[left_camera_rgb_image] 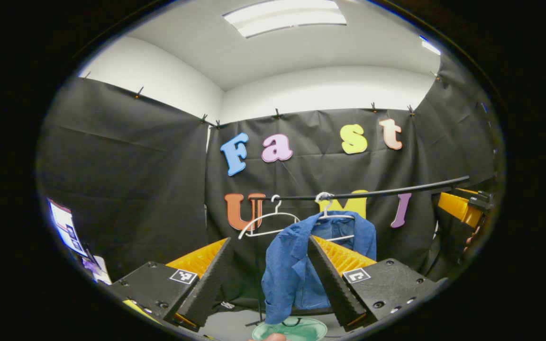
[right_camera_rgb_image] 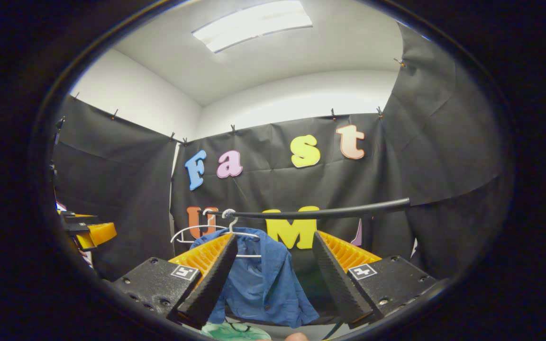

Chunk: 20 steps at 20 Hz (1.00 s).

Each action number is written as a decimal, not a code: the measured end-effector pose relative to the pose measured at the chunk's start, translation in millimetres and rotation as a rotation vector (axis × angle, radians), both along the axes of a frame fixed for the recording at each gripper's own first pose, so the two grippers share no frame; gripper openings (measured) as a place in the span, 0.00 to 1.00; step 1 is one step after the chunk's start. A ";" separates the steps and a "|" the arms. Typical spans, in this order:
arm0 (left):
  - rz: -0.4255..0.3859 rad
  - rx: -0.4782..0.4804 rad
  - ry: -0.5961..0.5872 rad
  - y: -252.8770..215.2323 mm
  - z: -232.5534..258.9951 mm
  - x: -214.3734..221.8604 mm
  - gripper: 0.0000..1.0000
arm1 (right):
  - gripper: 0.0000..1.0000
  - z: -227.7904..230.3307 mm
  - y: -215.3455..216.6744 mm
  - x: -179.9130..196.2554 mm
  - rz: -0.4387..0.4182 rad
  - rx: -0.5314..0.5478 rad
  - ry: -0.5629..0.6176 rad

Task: Grasp the clothes on the hanger with both hands and then place them into the laundry hamper below.

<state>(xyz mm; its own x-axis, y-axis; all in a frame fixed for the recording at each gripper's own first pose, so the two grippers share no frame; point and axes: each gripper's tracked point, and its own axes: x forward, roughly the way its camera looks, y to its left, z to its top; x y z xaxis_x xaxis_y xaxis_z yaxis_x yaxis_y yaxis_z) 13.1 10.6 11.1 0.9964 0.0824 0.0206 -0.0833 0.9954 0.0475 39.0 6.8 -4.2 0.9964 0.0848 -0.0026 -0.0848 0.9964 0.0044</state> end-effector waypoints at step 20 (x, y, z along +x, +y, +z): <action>-0.118 0.058 0.003 17.3 -54.5 82.5 1.00 | 1.00 -100.9 76.4 86.1 -0.139 -0.095 0.183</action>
